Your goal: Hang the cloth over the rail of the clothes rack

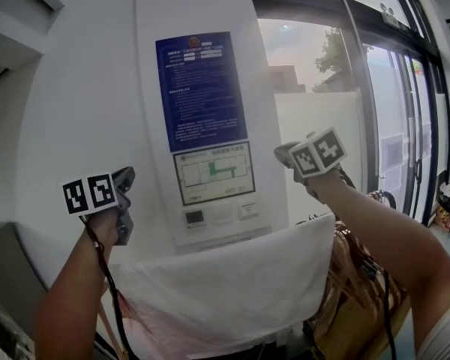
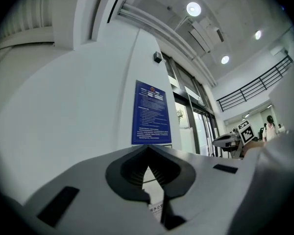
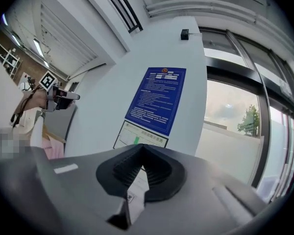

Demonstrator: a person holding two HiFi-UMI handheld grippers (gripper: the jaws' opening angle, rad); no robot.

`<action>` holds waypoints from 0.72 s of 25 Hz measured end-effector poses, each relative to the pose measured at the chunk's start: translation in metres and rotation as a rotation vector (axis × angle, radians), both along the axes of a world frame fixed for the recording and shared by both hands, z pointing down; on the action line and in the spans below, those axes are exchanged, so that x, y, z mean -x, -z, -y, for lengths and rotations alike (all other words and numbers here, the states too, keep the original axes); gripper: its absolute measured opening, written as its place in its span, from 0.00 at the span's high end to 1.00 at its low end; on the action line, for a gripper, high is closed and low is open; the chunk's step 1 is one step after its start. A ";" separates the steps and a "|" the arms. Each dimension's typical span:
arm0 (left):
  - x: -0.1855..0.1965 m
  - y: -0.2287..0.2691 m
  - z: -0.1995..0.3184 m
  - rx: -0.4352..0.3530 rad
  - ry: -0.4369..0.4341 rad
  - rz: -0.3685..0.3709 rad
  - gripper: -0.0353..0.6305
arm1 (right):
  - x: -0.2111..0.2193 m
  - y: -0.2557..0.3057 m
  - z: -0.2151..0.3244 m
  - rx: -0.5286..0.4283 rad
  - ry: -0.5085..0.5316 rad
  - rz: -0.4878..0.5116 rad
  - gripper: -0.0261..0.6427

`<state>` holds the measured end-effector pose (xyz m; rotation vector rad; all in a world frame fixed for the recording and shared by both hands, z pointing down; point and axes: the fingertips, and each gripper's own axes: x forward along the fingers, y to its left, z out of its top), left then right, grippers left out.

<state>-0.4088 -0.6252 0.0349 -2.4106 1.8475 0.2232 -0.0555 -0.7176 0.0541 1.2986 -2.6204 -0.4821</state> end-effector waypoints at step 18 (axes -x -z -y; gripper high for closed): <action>-0.192 -0.218 -0.228 0.035 -0.006 0.080 0.94 | -0.042 -0.228 -0.295 0.000 0.286 0.107 0.96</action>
